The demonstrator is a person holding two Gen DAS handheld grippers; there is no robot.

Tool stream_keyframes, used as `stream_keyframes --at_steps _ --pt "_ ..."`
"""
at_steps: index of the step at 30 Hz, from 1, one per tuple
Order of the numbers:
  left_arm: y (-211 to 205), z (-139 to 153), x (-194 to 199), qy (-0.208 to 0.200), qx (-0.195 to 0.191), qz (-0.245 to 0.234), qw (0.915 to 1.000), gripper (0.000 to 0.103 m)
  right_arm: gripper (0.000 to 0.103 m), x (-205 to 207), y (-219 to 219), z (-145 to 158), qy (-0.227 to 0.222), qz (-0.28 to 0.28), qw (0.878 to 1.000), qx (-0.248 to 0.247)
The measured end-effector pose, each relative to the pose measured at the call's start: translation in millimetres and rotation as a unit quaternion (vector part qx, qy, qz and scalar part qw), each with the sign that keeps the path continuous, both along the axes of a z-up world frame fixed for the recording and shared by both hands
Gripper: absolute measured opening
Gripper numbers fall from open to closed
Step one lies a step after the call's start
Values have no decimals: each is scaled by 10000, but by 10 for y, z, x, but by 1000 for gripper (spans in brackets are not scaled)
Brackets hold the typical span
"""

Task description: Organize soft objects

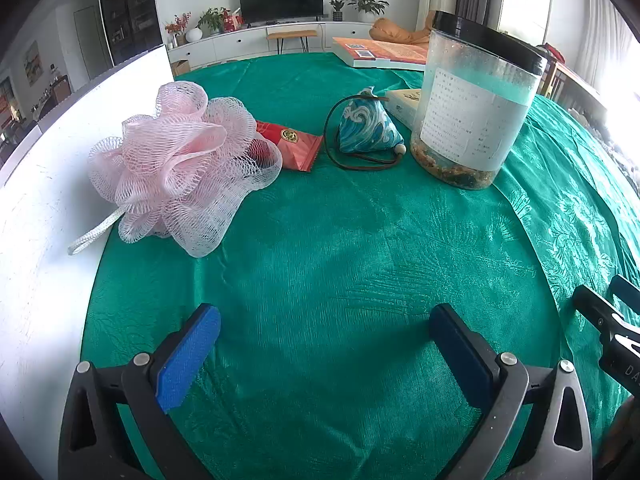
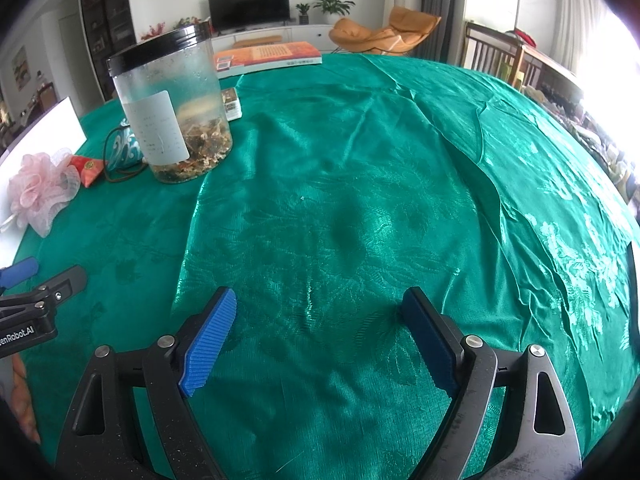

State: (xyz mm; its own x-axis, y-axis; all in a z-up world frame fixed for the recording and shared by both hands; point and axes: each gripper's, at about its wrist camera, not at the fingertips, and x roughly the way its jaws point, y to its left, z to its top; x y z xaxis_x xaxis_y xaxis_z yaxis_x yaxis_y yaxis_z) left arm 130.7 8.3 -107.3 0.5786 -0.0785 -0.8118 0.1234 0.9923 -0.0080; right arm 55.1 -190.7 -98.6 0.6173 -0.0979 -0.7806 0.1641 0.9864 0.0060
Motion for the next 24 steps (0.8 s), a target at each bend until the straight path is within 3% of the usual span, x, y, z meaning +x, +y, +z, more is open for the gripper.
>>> stream_keyframes --at_steps 19,24 --pt "36 10 -45 25 2 -45 10000 103 88 -18 6 -5 2 13 10000 20" --pt "101 82 -52 757 24 -213 9969 103 88 -21 10 -4 2 16 10000 16"
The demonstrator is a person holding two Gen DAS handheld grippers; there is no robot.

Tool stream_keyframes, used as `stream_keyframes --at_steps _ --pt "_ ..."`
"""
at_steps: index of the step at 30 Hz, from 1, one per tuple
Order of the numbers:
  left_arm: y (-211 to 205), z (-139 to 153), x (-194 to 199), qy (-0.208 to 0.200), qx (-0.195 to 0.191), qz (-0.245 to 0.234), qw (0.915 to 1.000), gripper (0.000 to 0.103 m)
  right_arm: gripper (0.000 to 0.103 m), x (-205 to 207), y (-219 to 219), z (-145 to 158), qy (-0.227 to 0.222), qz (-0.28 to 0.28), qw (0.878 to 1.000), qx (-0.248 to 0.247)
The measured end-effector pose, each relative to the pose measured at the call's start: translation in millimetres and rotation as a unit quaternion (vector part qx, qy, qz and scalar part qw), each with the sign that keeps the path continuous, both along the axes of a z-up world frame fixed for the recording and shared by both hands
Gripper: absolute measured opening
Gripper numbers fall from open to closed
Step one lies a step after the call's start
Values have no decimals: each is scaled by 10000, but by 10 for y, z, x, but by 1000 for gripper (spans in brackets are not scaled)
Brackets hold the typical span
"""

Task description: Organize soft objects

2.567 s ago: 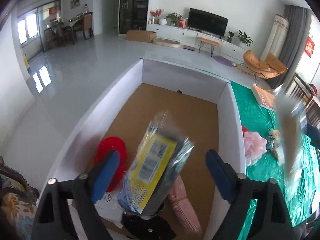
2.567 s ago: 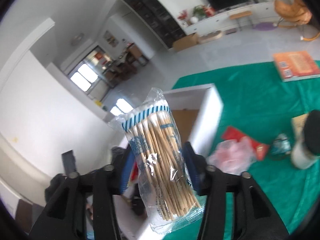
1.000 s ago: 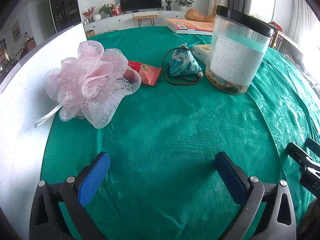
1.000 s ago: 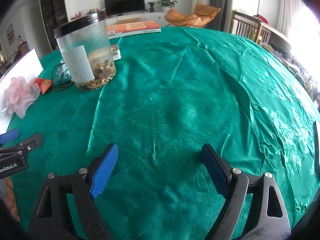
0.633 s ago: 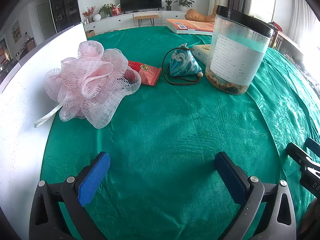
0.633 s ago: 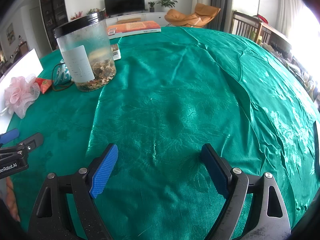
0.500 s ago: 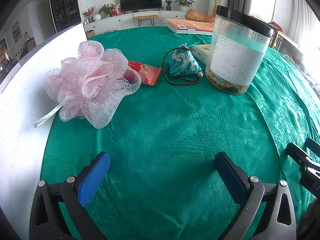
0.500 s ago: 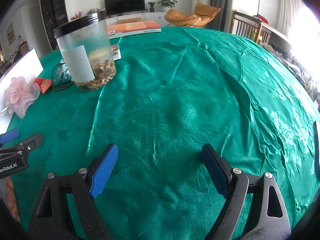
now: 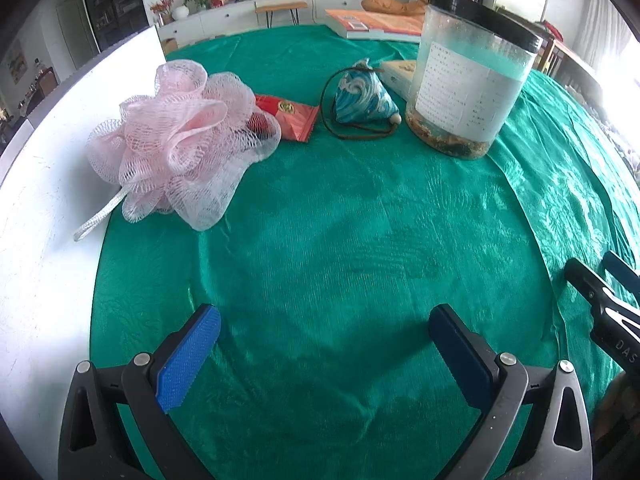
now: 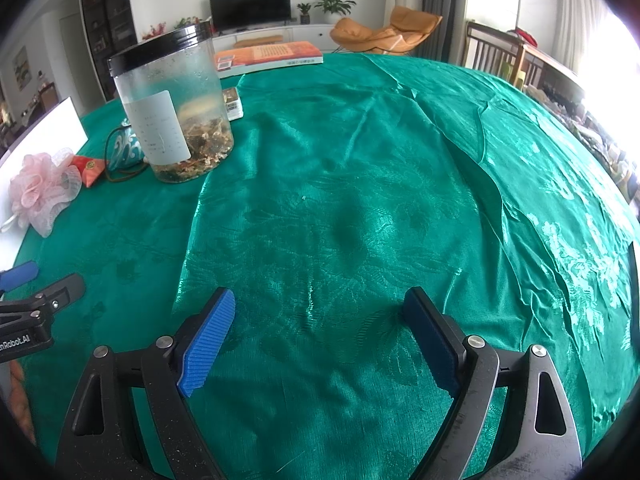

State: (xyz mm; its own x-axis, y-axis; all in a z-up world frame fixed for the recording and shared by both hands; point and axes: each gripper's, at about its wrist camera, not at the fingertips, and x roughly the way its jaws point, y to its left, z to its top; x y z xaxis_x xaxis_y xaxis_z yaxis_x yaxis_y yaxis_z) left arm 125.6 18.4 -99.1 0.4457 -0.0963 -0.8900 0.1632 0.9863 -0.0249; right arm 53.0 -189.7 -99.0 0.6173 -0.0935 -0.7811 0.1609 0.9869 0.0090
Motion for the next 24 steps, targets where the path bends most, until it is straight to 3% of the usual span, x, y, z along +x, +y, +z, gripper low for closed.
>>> stream_keyframes --at_steps 2,5,9,11,13,15,16,17,18,21,24 --pt "80 157 -21 -81 -196 31 9998 103 88 -1 5 -2 1 2 10000 2" --pt "249 567 71 -541 -381 170 9977 103 88 -1 6 -1 9 4 10000 16" --pt "393 923 468 -928 -215 423 9946 103 88 -1 5 -1 10 3 10000 18" --pt "425 879 705 -974 133 549 9936 103 89 -2 7 0 9 3 10000 19" --pt "461 687 935 -627 543 684 9942 103 89 -2 6 0 10 6 10000 24" --pt "494 493 1017 -284 579 659 9957 103 89 -4 8 1 9 6 10000 27" --pt "500 419 1005 -163 540 630 9964 100 89 -5 10 1 9 8 10000 23" --pt "510 383 952 -142 481 598 9969 74 89 -3 8 0 10 6 10000 23" --pt "518 373 880 -152 451 585 9972 39 89 -4 9 1 10 5 10000 24" --pt "526 491 559 -292 101 399 9987 34 89 -2 7 0 11 5 10000 24" --pt "489 672 58 -399 -90 -2 9992 35 89 -4 11 1 11 5 10000 25"
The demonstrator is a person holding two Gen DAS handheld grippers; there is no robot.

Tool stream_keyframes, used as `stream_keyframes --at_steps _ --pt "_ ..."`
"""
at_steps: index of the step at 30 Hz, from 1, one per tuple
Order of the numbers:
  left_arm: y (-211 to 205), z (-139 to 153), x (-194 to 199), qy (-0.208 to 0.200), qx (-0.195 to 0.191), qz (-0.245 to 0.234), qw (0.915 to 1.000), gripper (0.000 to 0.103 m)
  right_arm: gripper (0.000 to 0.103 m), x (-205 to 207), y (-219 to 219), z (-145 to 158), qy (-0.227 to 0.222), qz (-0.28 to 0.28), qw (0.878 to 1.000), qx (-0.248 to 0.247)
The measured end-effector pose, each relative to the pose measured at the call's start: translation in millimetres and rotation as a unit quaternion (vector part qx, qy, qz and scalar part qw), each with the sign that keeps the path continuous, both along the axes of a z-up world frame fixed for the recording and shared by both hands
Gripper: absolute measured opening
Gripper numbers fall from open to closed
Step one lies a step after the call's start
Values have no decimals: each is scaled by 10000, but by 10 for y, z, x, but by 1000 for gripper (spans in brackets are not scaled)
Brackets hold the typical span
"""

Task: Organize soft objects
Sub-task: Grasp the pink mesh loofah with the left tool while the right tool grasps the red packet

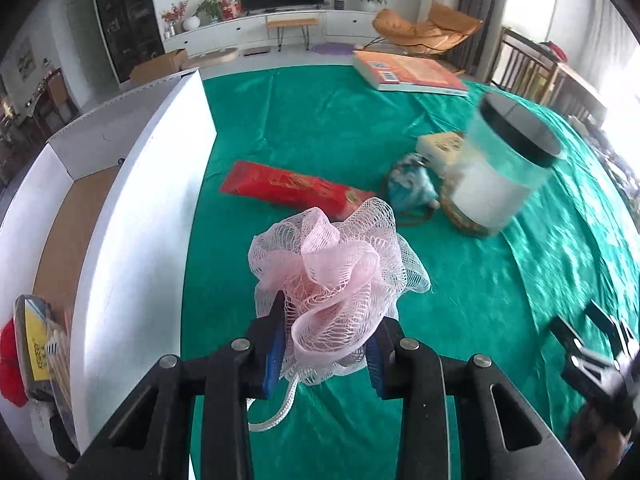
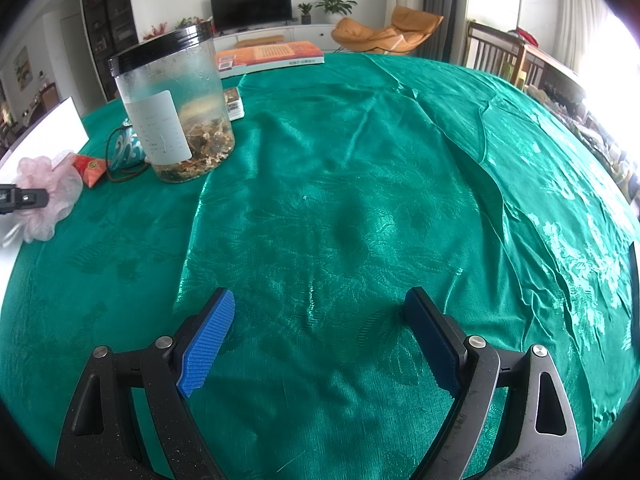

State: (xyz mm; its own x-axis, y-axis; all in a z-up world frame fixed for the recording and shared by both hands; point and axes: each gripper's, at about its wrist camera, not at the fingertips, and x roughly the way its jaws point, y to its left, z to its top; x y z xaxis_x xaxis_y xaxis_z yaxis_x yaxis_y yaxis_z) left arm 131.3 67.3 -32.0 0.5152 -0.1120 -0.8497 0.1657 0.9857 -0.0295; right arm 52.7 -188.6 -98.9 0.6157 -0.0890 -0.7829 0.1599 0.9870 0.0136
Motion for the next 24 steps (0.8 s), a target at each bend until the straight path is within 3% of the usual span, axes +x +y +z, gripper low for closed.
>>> stream_keyframes --at_steps 2,3,5,9,13,16,18,24 --pt "-39 12 -301 -23 57 -198 9998 48 89 1 -1 -1 1 1 10000 0" --pt "-52 -23 -420 -19 87 -261 9996 68 89 2 -2 -1 0 0 10000 0" --pt "-93 -122 -591 -117 128 -369 9992 94 89 1 0 0 3 2 10000 -4" --pt "-212 -340 -599 -266 564 -389 9973 96 89 -1 2 1 2 1 10000 -3" --pt "-166 -492 -376 -288 274 -91 9992 96 89 0 0 1 5 -1 10000 -8" --pt "-55 -651 -205 -86 -14 232 9997 96 89 -3 3 2 5 -2 10000 -16" --pt "-55 -684 -195 -276 125 295 9991 99 89 -1 6 0 7 -1 10000 -17" --pt "-59 -712 -178 -353 49 264 9990 103 89 -11 37 1 13 -11 10000 -36"
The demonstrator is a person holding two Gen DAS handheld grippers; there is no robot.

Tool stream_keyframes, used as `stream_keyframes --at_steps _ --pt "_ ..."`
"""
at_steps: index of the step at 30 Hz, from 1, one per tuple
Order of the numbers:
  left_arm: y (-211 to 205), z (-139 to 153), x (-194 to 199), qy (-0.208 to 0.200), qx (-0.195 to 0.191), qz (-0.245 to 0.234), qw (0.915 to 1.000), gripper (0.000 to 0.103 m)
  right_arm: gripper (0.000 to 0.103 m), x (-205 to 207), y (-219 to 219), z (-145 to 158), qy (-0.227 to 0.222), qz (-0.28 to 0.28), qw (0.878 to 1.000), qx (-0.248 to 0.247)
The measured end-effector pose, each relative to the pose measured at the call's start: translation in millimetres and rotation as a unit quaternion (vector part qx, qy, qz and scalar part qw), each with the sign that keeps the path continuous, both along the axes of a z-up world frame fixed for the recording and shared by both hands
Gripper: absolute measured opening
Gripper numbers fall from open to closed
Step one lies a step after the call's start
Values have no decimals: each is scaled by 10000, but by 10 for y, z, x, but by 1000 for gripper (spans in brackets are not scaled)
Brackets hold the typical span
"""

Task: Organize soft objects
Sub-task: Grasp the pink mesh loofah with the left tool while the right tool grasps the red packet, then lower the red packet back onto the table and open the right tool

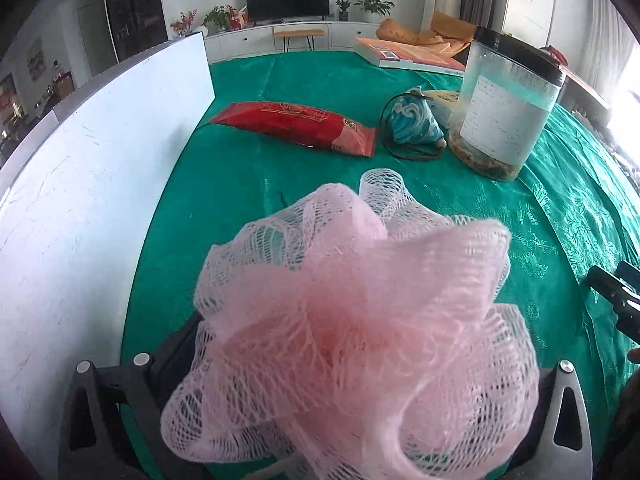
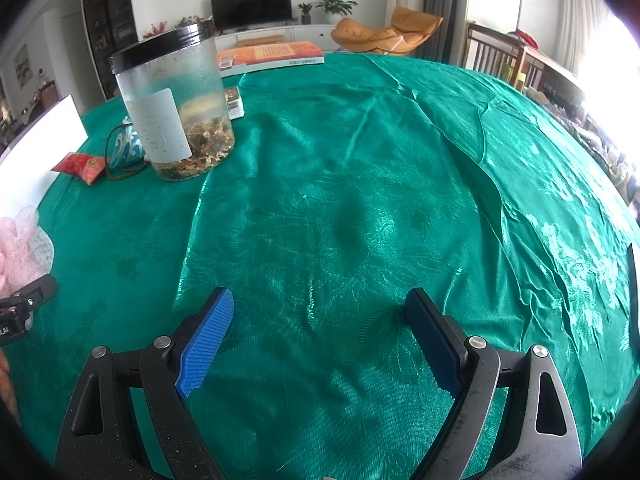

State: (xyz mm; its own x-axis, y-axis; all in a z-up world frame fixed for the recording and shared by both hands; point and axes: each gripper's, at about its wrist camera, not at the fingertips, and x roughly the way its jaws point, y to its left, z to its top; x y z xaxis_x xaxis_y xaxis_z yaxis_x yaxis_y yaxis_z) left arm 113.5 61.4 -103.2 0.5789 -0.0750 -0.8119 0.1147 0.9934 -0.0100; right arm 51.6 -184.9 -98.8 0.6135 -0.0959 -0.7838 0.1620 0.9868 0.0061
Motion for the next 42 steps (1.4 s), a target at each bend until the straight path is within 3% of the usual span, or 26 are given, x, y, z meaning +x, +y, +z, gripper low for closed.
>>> stream_keyframes --at_steps 12,14,15,17,21,24,28,31,33,36,38,40,42 --pt "7 -5 8 -1 -2 2 10000 103 91 6 2 -4 12 40 10000 11" --pt "6 -6 9 -1 -5 2 10000 103 89 38 -5 21 184 189 9997 6" --pt "7 -5 8 -1 -3 3 10000 103 87 62 -11 77 205 220 9995 9" --pt "7 -7 3 -3 -2 4 10000 103 87 79 54 390 -173 393 9991 53" --pt "6 -5 2 -3 -3 4 10000 103 87 396 666 1204 -719 1695 9829 16" --pt "8 -4 0 -3 -1 4 10000 103 87 826 1335 1403 -376 2744 9608 -148" --pt "8 -5 0 -3 -3 4 10000 103 86 1428 2076 1128 186 3486 9361 -422" --pt "8 -5 -1 -3 -3 5 10000 103 86 1777 2422 690 830 3683 9243 -560" --pt "10 -5 -2 -3 -3 5 10000 103 84 1911 2530 444 1031 3719 9190 -808" --pt "7 -6 -1 -3 -4 6 10000 103 72 2054 2562 225 1283 3727 9153 -824" --pt "8 -6 -1 -3 -3 6 10000 103 39 2131 2542 148 1500 3684 9152 -645" --pt "8 -7 -1 -4 -6 5 10000 103 31 2149 2497 163 1437 3757 9141 -510" --pt "11 -6 -3 -3 -3 5 10000 103 24 2130 2385 274 1243 3584 9247 -319"
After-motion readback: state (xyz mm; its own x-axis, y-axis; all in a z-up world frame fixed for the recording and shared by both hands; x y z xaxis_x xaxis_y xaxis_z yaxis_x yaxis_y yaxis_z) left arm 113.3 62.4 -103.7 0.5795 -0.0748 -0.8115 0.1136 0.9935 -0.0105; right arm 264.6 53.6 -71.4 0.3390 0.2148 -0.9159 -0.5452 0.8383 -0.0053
